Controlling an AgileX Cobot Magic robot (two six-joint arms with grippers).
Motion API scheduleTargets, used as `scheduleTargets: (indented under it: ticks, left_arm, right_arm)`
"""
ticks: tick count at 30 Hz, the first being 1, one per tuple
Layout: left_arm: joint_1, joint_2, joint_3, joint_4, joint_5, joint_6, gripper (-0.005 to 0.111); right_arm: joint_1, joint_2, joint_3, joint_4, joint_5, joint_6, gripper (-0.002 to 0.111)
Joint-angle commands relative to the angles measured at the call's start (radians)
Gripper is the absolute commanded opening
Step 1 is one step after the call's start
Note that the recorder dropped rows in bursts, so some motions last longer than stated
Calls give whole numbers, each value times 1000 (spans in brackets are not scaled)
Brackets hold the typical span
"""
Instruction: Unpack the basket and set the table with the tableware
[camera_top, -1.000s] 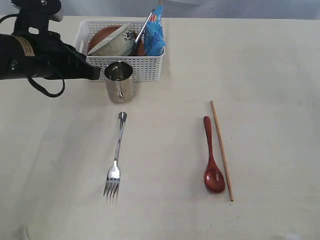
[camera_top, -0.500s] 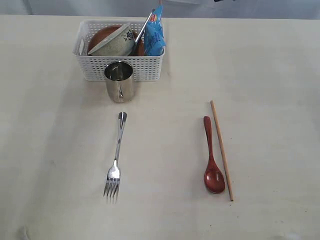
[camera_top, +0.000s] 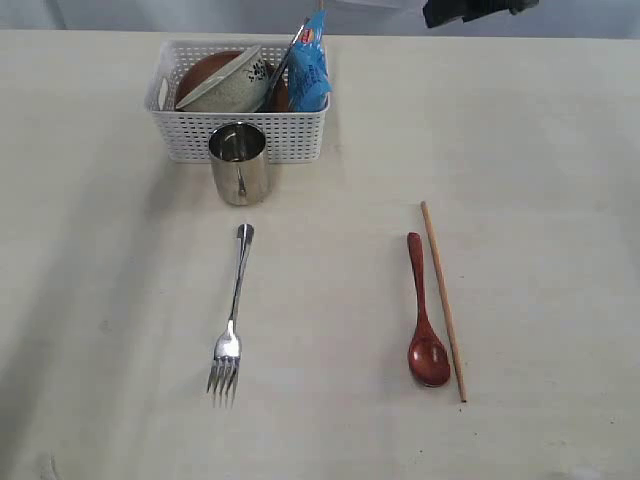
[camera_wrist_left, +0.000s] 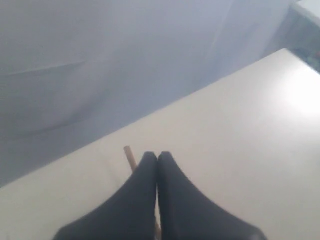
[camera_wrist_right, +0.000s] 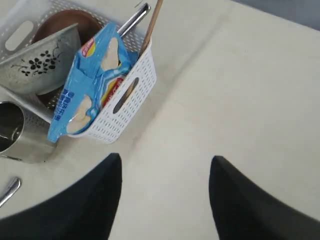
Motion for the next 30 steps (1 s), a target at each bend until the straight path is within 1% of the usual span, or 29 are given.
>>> scheduleTargets:
  ticks: [1, 3, 4, 5, 7, 9, 11, 12, 17, 21, 25, 30]
  left_arm:
    - [60, 133, -130, -260, 114, 97, 0]
    - [76, 184, -179, -339, 152, 115, 3]
    - [80, 203, -197, -355, 166, 115, 7]
    - [80, 223, -217, -357, 179, 115, 12]
    - [75, 256, -250, -359, 191, 115, 28]
    - [58, 284, -273, -359, 184, 115, 46]
    - [42, 303, -285, -357, 150, 115, 58]
    - [35, 306, -285, -352, 132, 120, 60]
    - [35, 314, -285, -316, 89, 111, 59]
    - [35, 320, -285, -313, 107, 133, 58]
    - [35, 323, -285, -263, 159, 187, 55]
    - [42, 325, -285, -261, 184, 186, 56]
  right_arm:
    - [-7, -1, 52, -4, -56, -34, 51]
    - [-7, -1, 71, -1, -82, -45, 51]
    - [-7, -1, 81, 2, -94, -48, 51]
    - [-7, -1, 87, 6, -103, -57, 51]
    - [-7, -1, 94, 26, -107, -68, 51]
    - [-7, -1, 94, 29, -111, -73, 51]
    - [-7, -1, 94, 32, -113, -73, 51]
    - [-7, -1, 94, 34, -113, -74, 51]
    - [-7, 1, 101, 51, -111, -97, 51]
    - [-7, 1, 101, 51, -111, -97, 51]
    - [-7, 1, 101, 51, -104, -97, 51]
    - [-7, 1, 101, 51, -104, -111, 51]
